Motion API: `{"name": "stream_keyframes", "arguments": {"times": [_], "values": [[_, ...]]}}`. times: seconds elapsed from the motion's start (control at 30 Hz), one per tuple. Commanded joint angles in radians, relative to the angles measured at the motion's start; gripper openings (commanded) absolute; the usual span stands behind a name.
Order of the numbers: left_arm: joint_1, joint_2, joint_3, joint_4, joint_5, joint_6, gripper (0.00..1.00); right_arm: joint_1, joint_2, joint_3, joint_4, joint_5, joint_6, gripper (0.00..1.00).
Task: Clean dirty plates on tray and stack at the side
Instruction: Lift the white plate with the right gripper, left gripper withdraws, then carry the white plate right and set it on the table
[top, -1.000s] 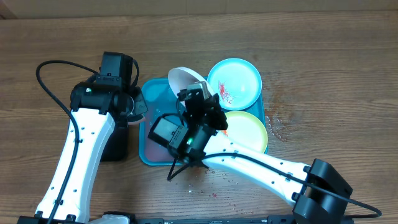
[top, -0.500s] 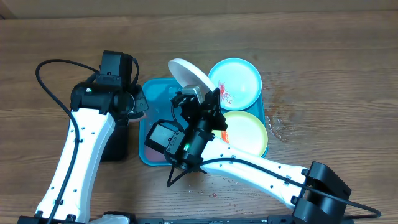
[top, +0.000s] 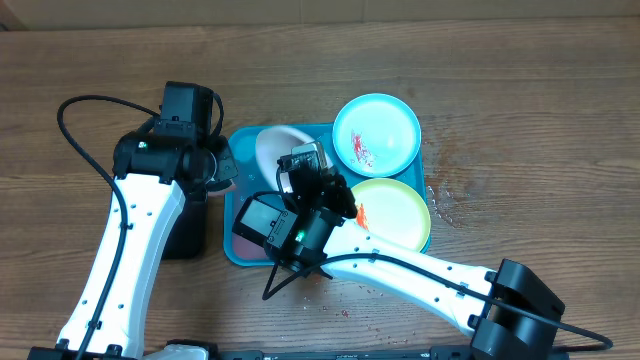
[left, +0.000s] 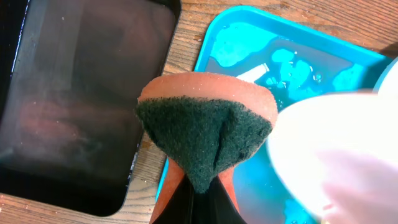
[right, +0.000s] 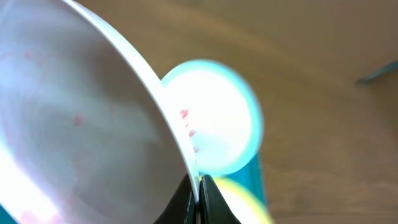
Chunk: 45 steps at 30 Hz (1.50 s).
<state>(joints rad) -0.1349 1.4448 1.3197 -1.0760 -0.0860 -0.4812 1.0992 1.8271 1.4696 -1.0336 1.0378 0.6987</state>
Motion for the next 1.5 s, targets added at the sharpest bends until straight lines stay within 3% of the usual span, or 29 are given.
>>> {"name": "stream_keyframes", "arguments": {"times": [0.0,0.53,0.8,1.1,1.27,1.47], "values": [[0.005,-0.003,-0.003,0.007,0.009,-0.025,0.04,-0.044,-0.004,0.009,0.048,-0.321,0.031,0.04],[0.005,0.008,-0.004,0.003,0.009,-0.025,0.04,-0.365,-0.008,0.010,0.103,-0.882,0.056,0.04],[0.005,0.008,-0.005,-0.011,0.009,-0.024,0.04,-0.721,-0.154,0.010,0.035,-1.159,-0.077,0.04],[0.005,0.008,-0.005,-0.011,0.009,-0.020,0.04,-1.213,-0.262,-0.019,-0.128,-1.162,-0.192,0.04],[0.005,0.008,-0.005,-0.011,0.008,-0.020,0.04,-1.396,-0.262,-0.189,-0.045,-1.156,-0.202,0.04],[0.005,0.008,-0.004,0.003,0.007,-0.020,0.04,-1.466,-0.262,-0.428,0.150,-1.155,-0.202,0.04]]}}
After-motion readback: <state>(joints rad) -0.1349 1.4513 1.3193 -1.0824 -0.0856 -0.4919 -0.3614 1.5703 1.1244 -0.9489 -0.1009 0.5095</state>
